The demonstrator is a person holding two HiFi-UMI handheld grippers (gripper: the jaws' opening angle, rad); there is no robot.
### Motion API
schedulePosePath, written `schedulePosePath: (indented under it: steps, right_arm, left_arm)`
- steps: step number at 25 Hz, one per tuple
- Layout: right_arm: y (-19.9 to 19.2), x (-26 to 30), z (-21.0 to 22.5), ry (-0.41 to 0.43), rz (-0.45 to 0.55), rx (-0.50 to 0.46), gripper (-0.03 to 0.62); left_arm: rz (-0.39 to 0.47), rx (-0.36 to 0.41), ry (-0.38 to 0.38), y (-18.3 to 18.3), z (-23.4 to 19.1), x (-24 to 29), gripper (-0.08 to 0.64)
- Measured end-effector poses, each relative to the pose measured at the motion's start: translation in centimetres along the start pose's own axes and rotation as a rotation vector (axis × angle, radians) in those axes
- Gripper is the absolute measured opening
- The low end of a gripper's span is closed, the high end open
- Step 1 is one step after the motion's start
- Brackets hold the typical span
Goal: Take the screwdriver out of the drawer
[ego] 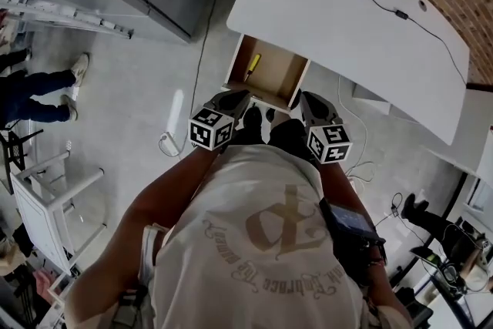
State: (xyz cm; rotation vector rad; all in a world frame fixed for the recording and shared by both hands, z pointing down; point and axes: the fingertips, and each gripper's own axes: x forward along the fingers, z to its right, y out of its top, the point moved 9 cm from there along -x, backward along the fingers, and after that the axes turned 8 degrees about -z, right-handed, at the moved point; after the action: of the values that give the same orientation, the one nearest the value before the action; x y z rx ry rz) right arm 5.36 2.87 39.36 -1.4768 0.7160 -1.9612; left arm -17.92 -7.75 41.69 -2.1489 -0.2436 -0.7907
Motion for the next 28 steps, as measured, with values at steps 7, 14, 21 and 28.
schedulePosePath:
  steps: [7, 14, 21, 28]
  right_arm:
    - [-1.3, 1.7, 0.9, 0.034, -0.016, 0.028, 0.006]
    - [-2.2, 3.8, 1.1, 0.069, -0.06, 0.037, 0.006]
    - [-2.8, 5.6, 1.0, 0.097, -0.071, 0.047, 0.006]
    - [-3.9, 6.5, 1.6, 0.115, -0.091, 0.069, 0.006]
  left_arm:
    - [-0.01, -0.011, 0.016, -0.4, -1.1, 1.2, 0.014]
    - [-0.041, -0.032, 0.036, -1.1, -2.5, 2.4, 0.014]
    - [-0.079, -0.05, 0.053, -2.0, -3.4, 4.0, 0.014]
    - [-0.122, -0.062, 0.063, -2.7, -4.0, 5.8, 0.014]
